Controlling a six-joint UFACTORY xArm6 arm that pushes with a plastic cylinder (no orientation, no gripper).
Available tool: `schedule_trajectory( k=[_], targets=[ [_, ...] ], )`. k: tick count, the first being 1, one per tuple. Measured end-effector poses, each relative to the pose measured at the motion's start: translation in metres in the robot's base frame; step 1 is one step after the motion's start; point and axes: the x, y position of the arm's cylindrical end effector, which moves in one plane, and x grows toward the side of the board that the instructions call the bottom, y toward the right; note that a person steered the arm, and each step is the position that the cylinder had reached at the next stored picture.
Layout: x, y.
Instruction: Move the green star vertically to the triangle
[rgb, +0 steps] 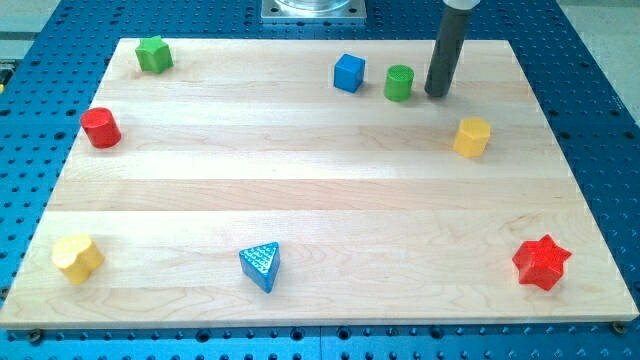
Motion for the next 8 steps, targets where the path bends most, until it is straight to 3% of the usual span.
schedule_trajectory(
  k=[1,3,5,6,7,8],
  targets=[
    [-0.035,0.0],
    [-0.062,-0.109],
    [0.021,-0.337],
    [0.018,-0.442],
    [-0.028,-0.459],
    [-0.057,-0.42]
  ],
)
